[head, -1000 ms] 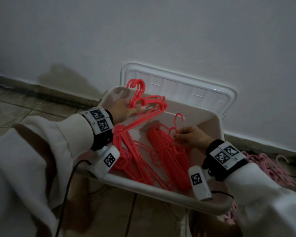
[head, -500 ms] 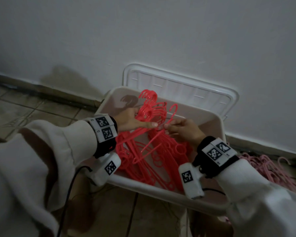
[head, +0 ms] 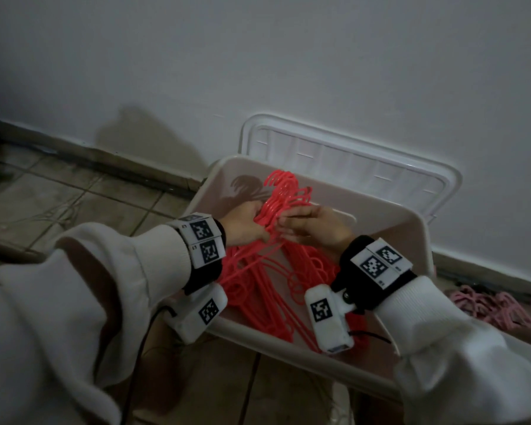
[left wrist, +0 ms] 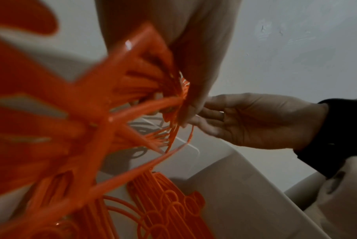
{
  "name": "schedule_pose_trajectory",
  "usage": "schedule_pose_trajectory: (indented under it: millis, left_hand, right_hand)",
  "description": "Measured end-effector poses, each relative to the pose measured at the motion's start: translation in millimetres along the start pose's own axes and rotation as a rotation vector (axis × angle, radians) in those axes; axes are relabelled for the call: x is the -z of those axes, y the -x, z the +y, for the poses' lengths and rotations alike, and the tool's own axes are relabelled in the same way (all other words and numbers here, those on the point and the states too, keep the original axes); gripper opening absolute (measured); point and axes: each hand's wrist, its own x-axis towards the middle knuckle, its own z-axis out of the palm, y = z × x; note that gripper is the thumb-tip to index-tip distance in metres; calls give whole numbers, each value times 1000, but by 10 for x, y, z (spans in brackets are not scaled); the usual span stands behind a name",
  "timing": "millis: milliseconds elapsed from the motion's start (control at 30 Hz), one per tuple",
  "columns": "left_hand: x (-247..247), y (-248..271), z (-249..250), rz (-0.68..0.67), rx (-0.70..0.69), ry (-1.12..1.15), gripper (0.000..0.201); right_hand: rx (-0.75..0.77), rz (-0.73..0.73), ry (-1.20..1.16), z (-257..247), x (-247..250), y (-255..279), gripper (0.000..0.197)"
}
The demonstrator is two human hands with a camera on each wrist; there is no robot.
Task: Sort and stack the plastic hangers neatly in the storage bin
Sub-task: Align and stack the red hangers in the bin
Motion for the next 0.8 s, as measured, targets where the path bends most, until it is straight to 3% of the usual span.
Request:
schedule_pose_trajectory:
  millis: [67, 167, 300, 367, 433, 533, 567, 633, 700, 800]
  left_hand:
    - [38, -24, -58, 23, 17, -29, 24]
    - [76, -32, -120, 30, 30, 16, 26]
    - [106, -77, -180, 41, 49, 22, 21]
    - [101, -119, -219, 61, 57, 40, 20]
    - [101, -156, -247, 61, 55, 80, 24]
    - [135, -176, -272, 48, 52, 121, 25]
    - [151, -178, -278, 44, 53, 118, 27]
    - [180, -174, -280, 31, 64, 104, 27]
    - [198, -173, -274, 17, 61, 89, 30]
    - [198, -163, -252, -15, 48, 76, 29]
  right_hand:
    - [4, -8, 73, -38, 28, -43, 20]
    - [-71, 50, 198, -16, 147, -138, 24]
    - [-214, 21, 997, 188, 332, -269, 17]
    - [-341, -48, 1127, 428, 399, -313, 37]
    - [-417, -122, 1199, 884, 566, -520, 75]
    - [-491, -168, 1210, 2315, 1234, -1343, 105]
    - [-539, -196, 1156, 2476, 1236, -1402, 110]
    - [-640, -204, 1190, 2182, 928, -1096, 100]
    - [-641, -253, 1186, 1653, 527, -717, 63]
    - [-686, -242, 1116, 1518, 405, -683, 25]
